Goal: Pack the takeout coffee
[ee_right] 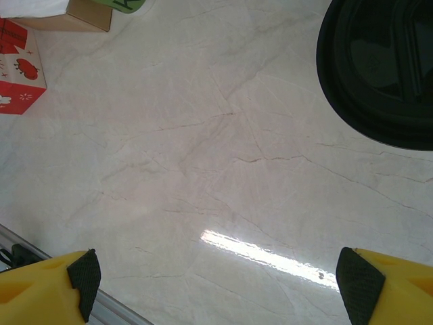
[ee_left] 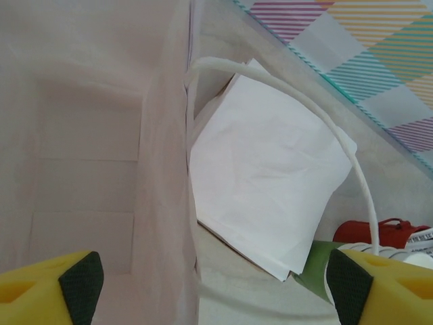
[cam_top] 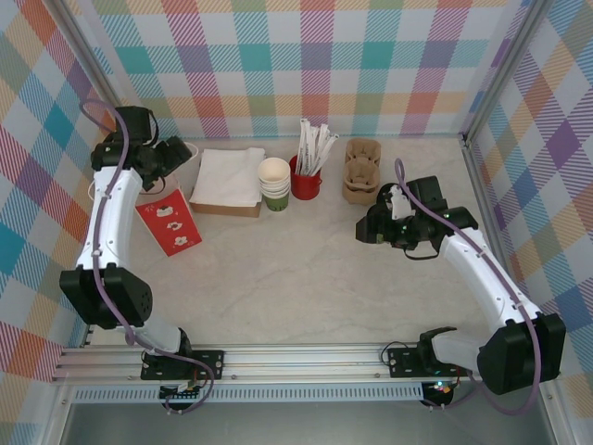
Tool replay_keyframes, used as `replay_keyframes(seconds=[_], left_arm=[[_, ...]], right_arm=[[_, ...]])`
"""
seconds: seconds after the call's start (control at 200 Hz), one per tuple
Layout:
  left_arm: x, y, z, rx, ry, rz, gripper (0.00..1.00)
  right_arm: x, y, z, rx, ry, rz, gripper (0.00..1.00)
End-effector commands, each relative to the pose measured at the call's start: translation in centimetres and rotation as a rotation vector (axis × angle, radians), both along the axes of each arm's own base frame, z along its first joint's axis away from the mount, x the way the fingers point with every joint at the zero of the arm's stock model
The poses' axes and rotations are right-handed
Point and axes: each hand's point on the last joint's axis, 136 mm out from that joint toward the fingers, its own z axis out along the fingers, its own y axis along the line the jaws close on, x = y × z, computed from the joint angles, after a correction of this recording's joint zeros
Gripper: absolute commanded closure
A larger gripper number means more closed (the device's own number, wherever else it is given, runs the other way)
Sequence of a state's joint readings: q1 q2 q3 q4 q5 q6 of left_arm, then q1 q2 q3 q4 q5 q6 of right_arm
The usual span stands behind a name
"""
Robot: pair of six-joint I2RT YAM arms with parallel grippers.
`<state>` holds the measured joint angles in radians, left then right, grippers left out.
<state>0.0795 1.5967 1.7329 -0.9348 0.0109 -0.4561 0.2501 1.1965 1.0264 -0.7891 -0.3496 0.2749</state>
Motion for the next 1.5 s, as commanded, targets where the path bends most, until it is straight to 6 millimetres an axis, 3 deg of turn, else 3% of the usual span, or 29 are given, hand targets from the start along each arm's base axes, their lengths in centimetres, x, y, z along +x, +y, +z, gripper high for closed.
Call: replay_keyframes(seconds=[0.0, 0.13, 0.495, 0.88, 1.24, 1.495], left_arm=[[0.9, 0.6, -0.1, -0.011, -0.010, 0.014, 0.18], [1.1, 0.9, -1.2, 0.000, 0.012, 0.024, 0.22], [0.8, 1.1, -2.2, 0.033, 0.051, 0.007, 0.66], [-2.5, 2.0, -0.9, 0.123, 0.070, -0.001, 1.00], [-9.5, 1.0, 1.6, 0.216, 0.082, -0.040, 1.00], [-14.5, -2.0, 3.4, 0.240, 0.061, -0.114, 1.00]], right_arm=[[-0.1, 0.1, -0.4, 0.001, 0.001, 0.023, 0.08], [-0.2, 0.1, -0.5, 0.000, 0.004, 0.023, 0.08], [-0.4, 0.1, -0.7, 0.002, 0.010, 0.021, 0.09], [-0.3, 0.1, -0.4, 0.006, 0.004, 0.014, 0.09], [0.0, -0.8, -0.3, -0.040, 0.007, -0.027, 0.09], [0.7, -0.9, 0.1, -0.053, -0.001, -0.047, 0.09]])
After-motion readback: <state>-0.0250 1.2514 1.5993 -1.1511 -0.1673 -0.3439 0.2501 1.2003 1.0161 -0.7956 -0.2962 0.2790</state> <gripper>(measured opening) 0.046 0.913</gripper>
